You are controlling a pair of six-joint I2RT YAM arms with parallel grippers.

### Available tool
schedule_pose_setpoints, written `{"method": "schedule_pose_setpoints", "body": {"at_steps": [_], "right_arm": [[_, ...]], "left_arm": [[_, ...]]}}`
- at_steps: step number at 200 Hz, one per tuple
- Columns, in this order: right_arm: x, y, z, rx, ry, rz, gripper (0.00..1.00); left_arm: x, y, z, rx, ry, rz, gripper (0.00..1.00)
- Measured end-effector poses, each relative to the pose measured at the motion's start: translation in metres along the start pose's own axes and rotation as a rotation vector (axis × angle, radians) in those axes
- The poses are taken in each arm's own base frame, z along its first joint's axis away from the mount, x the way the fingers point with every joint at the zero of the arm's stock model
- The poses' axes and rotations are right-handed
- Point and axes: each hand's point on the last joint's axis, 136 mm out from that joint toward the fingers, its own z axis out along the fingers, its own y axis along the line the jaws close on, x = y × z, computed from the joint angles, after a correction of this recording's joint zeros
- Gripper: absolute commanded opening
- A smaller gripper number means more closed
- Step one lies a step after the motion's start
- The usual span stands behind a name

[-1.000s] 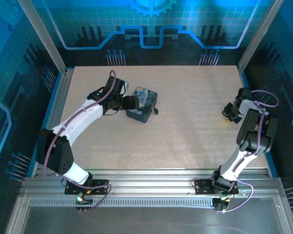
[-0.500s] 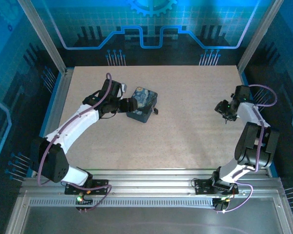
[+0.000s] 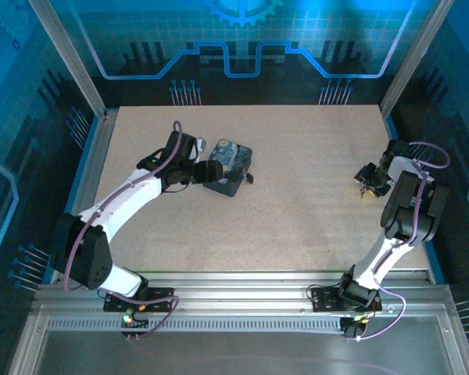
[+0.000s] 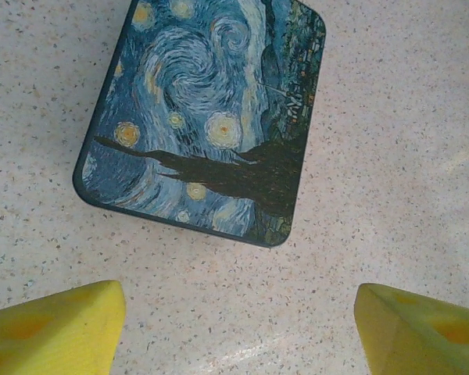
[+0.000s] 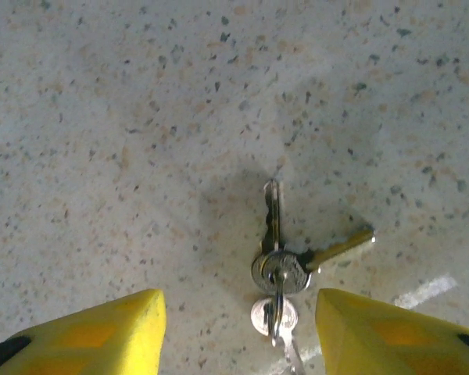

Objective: Unlock the padlock with the key

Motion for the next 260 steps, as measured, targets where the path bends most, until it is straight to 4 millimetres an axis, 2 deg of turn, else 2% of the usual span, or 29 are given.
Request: {"method": "schedule_pose_setpoints", "body": {"at_steps": [69, 131, 158, 195, 212, 234, 260], "right_arm": [[-0.003, -0.016, 0.011, 0.034, 0.024, 0.064, 0.49], [-0.003, -0.024, 0.012, 0.056, 0.048, 0.061, 0.24], [-0.004, -0.018, 0.012, 0.026, 0.046, 0.047, 0.14], [-0.001, -0.008, 0.013, -0.001, 0.038, 0.003, 0.06], [0.009, 0.001, 0.011, -0.025, 0.043, -0.019, 0.06], [0.035, 0.019, 0.009, -0.066, 0.078, -0.066, 0.05], [0.071, 0.057, 0.001, -0.129, 0.115, -0.172, 0.05]], "left_arm": [[0.002, 0.003, 0.02, 0.001, 0.027, -0.012, 0.78], [0.0, 0.001, 0.023, 0.008, 0.028, -0.012, 0.78], [0.0, 0.001, 0.023, 0.008, 0.028, -0.012, 0.78], [0.0, 0.001, 0.022, 0.009, 0.027, -0.012, 0.78], [0.0, 0.001, 0.021, 0.011, 0.024, -0.014, 0.78], [-0.004, -0.004, 0.013, 0.025, 0.004, -0.016, 0.78], [-0.005, -0.019, 0.001, 0.064, -0.014, -0.008, 0.79]]}}
